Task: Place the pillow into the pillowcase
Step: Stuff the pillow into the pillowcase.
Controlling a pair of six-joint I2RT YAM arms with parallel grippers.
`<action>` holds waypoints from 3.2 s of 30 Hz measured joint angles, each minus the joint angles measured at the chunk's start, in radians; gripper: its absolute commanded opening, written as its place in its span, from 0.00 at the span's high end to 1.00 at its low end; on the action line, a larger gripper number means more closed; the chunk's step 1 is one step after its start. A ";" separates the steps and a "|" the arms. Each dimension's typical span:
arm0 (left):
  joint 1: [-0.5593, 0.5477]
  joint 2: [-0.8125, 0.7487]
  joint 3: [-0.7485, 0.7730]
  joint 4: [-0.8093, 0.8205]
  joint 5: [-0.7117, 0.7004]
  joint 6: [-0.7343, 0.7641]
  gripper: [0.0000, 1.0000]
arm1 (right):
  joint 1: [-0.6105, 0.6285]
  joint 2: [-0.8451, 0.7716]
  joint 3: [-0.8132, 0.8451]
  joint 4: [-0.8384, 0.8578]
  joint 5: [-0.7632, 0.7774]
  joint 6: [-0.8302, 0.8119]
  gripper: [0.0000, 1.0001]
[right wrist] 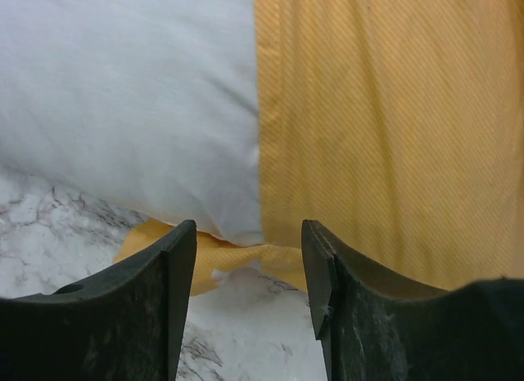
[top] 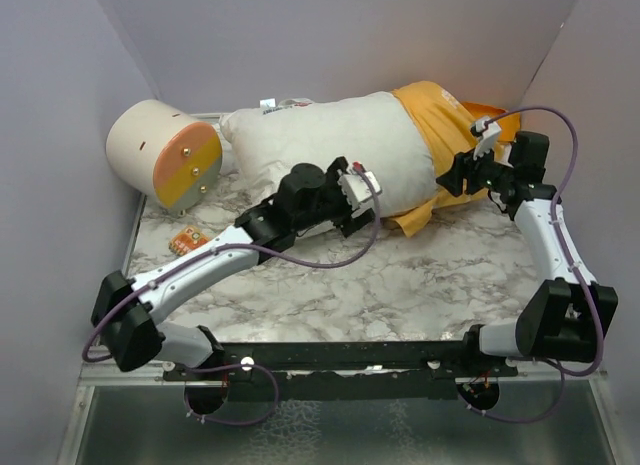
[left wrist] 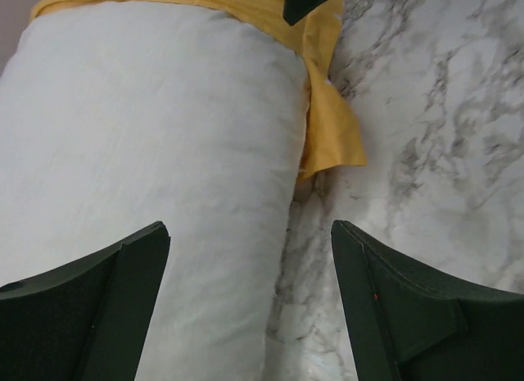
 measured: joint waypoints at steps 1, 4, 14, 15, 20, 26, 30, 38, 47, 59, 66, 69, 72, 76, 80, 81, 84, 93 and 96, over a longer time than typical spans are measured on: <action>-0.007 0.042 0.018 0.008 -0.013 0.053 0.15 | 0.000 0.007 0.001 0.007 0.016 0.000 0.47; -0.021 0.192 0.091 0.023 -0.058 0.229 0.12 | 0.000 0.048 0.016 0.015 0.055 0.000 0.47; -0.037 0.500 0.267 0.045 -0.220 0.521 0.04 | 0.034 0.161 0.051 0.036 0.126 0.000 0.52; -0.040 0.520 0.278 0.049 -0.243 0.537 0.08 | 0.040 0.166 0.051 0.039 0.131 0.000 0.57; -0.040 0.593 0.336 0.048 -0.318 0.570 0.73 | 0.054 0.194 0.057 0.047 0.150 -0.005 0.89; -0.004 0.639 0.433 -0.021 -0.274 0.508 1.00 | 0.055 0.197 0.096 0.023 0.078 -0.020 0.99; 0.054 0.652 0.521 -0.108 -0.139 0.413 1.00 | 0.056 0.200 0.152 -0.042 -0.113 -0.045 0.99; 0.134 0.666 0.680 -0.226 0.061 0.222 1.00 | 0.168 0.329 0.409 -0.135 -0.352 0.008 0.99; 0.190 0.684 0.692 -0.213 0.247 -0.020 1.00 | 0.150 0.400 0.392 -0.162 -0.366 0.091 0.99; 0.196 0.657 0.775 -0.177 0.315 -0.203 1.00 | 0.139 0.407 0.658 -0.219 -0.362 0.137 0.99; 0.270 0.617 0.646 -0.128 0.411 -0.457 1.00 | 0.305 0.300 0.459 -0.198 -0.311 0.035 0.99; 0.283 0.617 0.549 -0.031 0.462 -0.545 1.00 | 0.282 0.259 0.351 -0.198 -0.276 0.002 0.96; 0.280 0.617 0.488 0.069 0.494 -0.611 1.00 | 0.251 0.237 0.273 -0.201 -0.262 -0.029 0.76; 0.275 0.617 0.407 0.208 0.525 -0.690 1.00 | 0.239 0.213 0.244 -0.244 -0.285 -0.113 0.51; 0.276 0.617 0.356 0.318 0.541 -0.757 1.00 | 0.238 0.127 0.232 -0.331 -0.341 -0.230 0.27; 0.276 0.617 0.345 0.340 0.543 -0.774 1.00 | 0.238 0.089 0.223 -0.346 -0.348 -0.251 0.23; 0.275 0.616 0.298 0.425 0.548 -0.832 1.00 | 0.231 -0.031 0.182 -0.367 -0.349 -0.288 0.17; 0.245 0.621 0.254 0.560 0.520 -0.917 1.00 | 0.229 -0.272 -0.071 -0.367 -0.304 -0.161 0.16; 0.240 0.628 0.257 0.573 0.505 -0.924 1.00 | 0.200 -0.292 -0.103 -0.358 -0.290 -0.102 0.17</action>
